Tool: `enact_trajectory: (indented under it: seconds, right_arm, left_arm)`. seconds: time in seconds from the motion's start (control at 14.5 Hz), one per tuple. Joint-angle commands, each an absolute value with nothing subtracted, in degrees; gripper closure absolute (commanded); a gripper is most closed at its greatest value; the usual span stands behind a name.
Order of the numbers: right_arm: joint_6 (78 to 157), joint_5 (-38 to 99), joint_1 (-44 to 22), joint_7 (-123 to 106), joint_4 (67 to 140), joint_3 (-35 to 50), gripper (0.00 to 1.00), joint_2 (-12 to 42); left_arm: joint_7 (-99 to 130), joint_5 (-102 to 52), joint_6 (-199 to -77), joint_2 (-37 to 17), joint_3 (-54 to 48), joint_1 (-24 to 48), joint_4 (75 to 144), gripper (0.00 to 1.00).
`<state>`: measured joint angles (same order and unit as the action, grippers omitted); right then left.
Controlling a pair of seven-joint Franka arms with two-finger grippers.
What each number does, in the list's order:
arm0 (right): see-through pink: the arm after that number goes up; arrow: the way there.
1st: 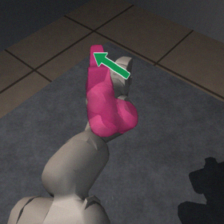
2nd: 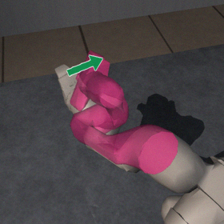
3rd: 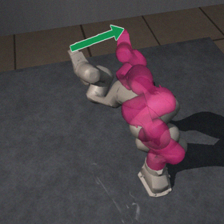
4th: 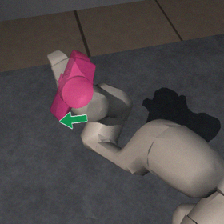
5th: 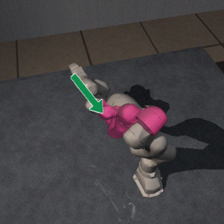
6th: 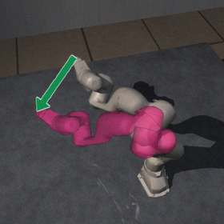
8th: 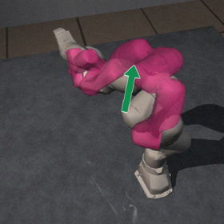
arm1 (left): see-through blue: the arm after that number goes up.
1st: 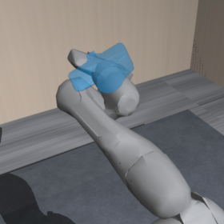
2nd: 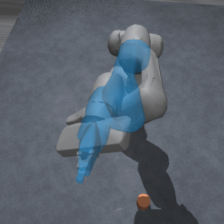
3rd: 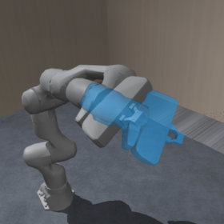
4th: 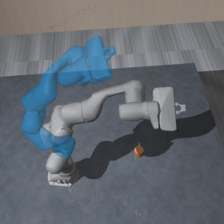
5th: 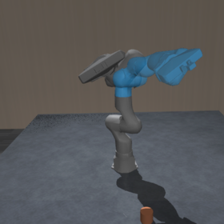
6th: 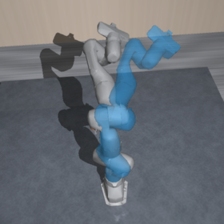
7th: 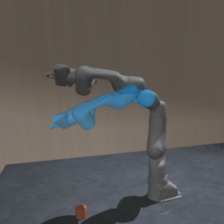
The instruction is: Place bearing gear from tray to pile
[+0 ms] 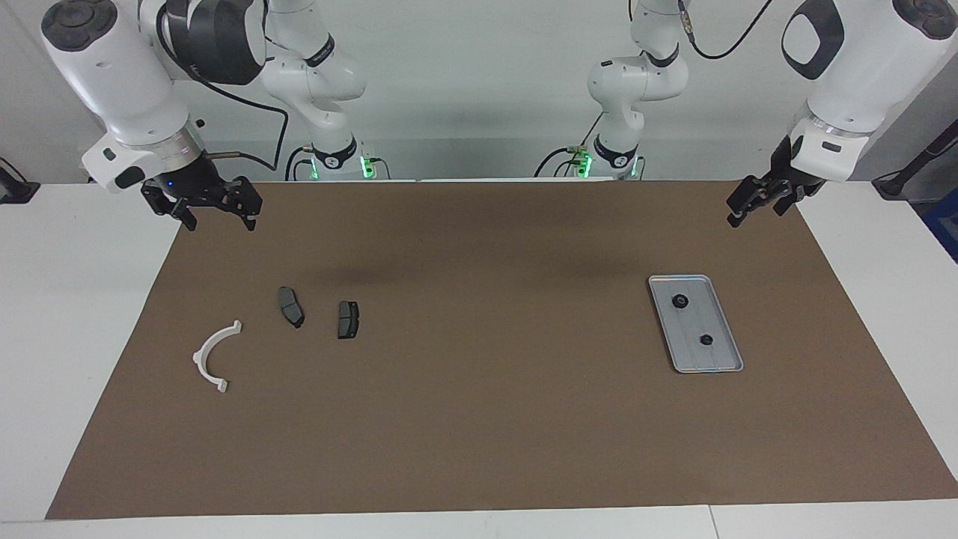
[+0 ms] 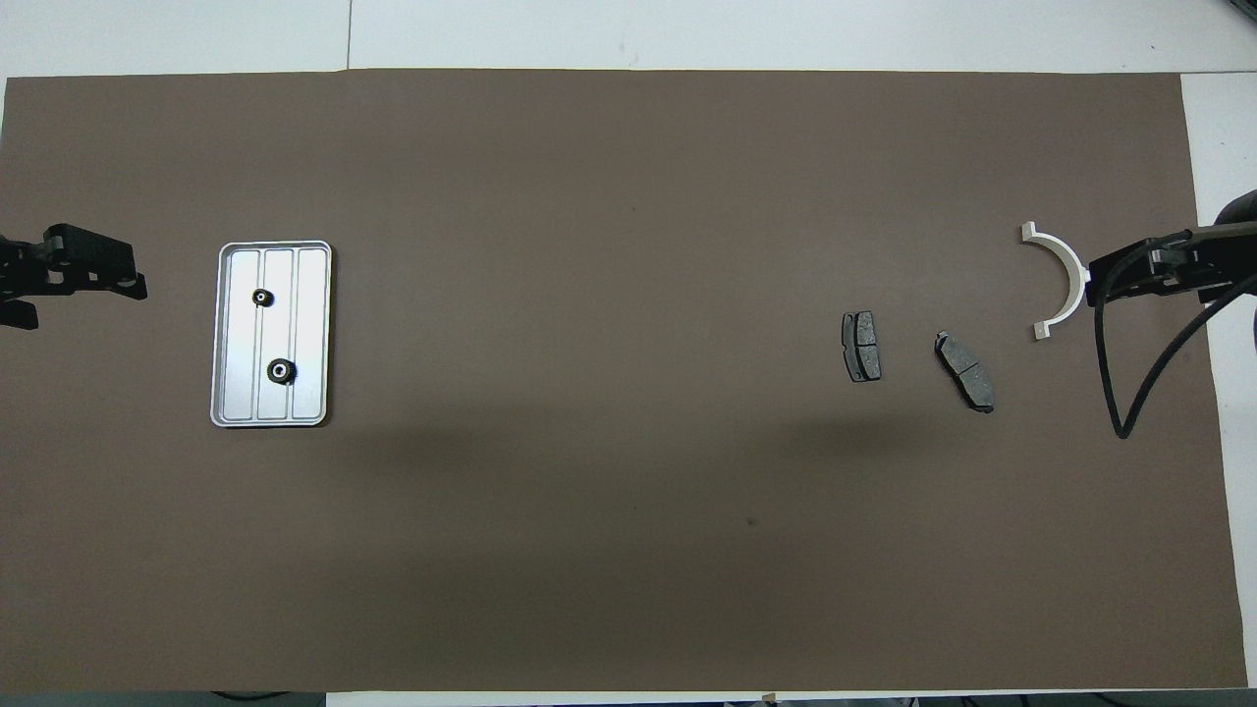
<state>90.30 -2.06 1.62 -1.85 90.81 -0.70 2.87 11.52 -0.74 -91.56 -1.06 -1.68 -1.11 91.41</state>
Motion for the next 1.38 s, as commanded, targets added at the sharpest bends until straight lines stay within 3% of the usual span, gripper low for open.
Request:
enact_trajectory:
  seconds: [0.0, 0.76, 1.11, 1.31]
  right_arm:
    - [90.97, -2.29, 1.93, -2.02, 92.11, -0.53, 0.0, 1.67]
    - [91.05, -2.29, 2.02, -2.11, 92.11, -0.53, 0.0, 1.67]
    - [91.05, -2.29, 2.02, -2.02, 92.2, -0.53, 0.0, 1.67]
    - [91.14, -2.29, 2.02, -2.02, 92.2, -0.53, 0.0, 1.67]
  left_arm:
    - [10.81, 0.26, -92.64, 0.18, -1.58, -0.88, 92.72, 0.0]
    - [11.25, -0.09, -91.14, 1.05, -1.67, -1.41, 93.69, 0.0]
    - [12.22, -0.09, -106.49, 6.06, -1.67, -0.88, 108.25, 0.0]
    - [12.13, -0.09, -108.45, 3.96, -1.67, -1.32, 108.89, 0.0]
